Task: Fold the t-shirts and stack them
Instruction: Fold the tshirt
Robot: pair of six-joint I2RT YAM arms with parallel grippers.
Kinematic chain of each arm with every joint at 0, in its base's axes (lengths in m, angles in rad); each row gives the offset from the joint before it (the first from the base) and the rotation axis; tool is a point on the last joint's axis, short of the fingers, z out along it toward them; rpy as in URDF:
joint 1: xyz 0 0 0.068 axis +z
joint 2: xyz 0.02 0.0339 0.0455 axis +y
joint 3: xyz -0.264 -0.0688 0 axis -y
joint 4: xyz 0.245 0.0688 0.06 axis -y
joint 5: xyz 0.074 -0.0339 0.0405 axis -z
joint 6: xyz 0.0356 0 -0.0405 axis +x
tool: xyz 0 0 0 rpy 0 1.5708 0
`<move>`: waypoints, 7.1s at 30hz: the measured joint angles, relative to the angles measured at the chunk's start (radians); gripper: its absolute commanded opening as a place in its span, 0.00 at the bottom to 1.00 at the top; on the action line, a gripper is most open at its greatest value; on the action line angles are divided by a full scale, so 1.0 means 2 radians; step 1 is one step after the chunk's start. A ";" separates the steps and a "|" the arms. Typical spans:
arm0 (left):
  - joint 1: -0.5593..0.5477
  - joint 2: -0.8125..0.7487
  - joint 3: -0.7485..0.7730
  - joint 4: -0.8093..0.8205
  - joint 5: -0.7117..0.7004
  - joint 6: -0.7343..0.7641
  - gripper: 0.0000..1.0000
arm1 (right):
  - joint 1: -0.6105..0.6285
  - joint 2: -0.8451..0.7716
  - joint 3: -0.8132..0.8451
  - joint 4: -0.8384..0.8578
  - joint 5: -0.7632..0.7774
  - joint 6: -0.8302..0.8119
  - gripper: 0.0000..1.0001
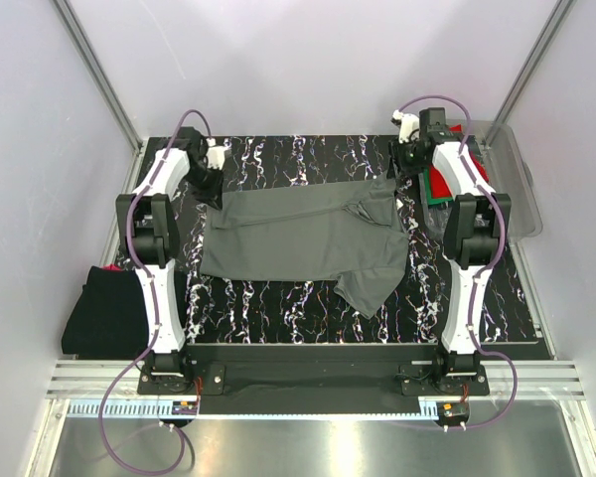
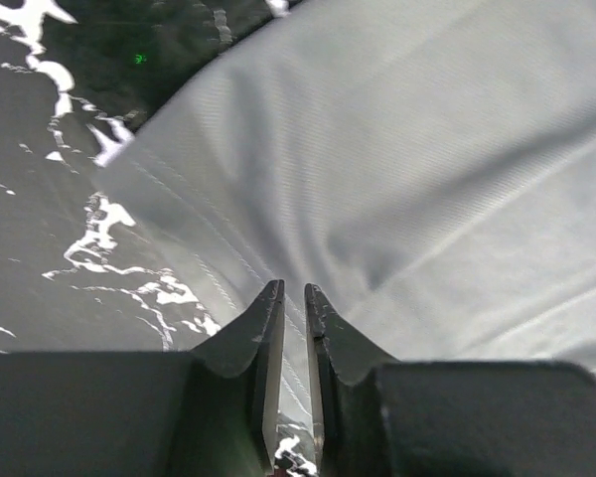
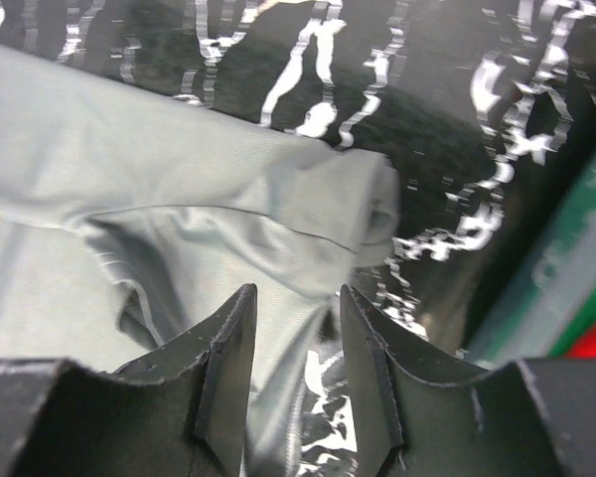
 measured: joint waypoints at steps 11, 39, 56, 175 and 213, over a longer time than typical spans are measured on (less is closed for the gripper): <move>-0.012 -0.002 -0.012 -0.002 0.002 0.006 0.10 | 0.037 0.033 0.027 0.000 -0.039 0.004 0.45; 0.029 0.060 0.121 -0.003 0.003 0.004 0.08 | 0.047 0.085 0.028 -0.001 -0.008 -0.003 0.46; 0.025 0.129 0.165 0.013 -0.062 -0.018 0.02 | 0.049 0.085 0.024 0.001 0.029 -0.026 0.45; -0.027 -0.081 -0.180 0.077 -0.054 -0.037 0.22 | 0.198 0.035 -0.021 -0.007 0.006 -0.101 0.20; -0.016 0.148 0.201 -0.005 -0.187 0.044 0.24 | 0.048 0.136 0.097 0.028 0.110 -0.134 0.16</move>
